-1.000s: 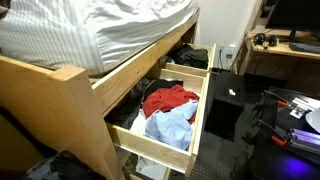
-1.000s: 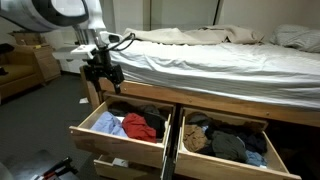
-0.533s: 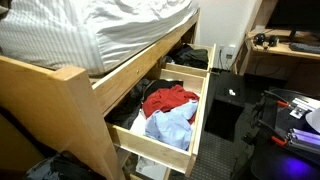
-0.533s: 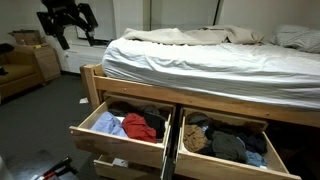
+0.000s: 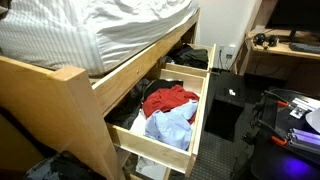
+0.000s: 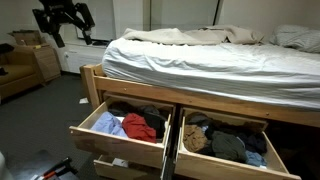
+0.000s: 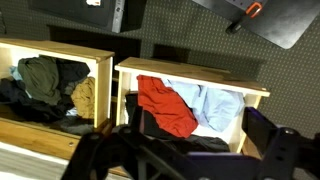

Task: Remove the red shirt from the upper drawer on the left and put it in the upper drawer on the right, close the left upper drawer

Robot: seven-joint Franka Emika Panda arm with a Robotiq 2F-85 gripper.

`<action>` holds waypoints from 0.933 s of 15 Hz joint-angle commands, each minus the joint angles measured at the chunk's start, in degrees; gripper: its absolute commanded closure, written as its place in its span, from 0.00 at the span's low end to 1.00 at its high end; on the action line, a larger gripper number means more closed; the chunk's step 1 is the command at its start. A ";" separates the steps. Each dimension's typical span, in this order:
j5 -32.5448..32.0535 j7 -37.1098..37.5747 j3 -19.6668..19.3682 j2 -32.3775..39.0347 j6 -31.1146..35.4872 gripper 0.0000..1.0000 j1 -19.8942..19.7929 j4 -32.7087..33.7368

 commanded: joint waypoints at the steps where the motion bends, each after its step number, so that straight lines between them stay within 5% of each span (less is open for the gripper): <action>1: 5.48 -3.37 -2.57 7.93 6.20 0.00 3.39 2.17; 5: 11.71 -6.97 -1.59 7.95 6.12 0.00 6.35 -2.33; 10: 10.96 -5.89 -1.31 10.30 6.64 0.00 5.14 -1.06; 14: 17.49 -6.64 -4.91 21.22 20.69 0.00 4.81 -2.21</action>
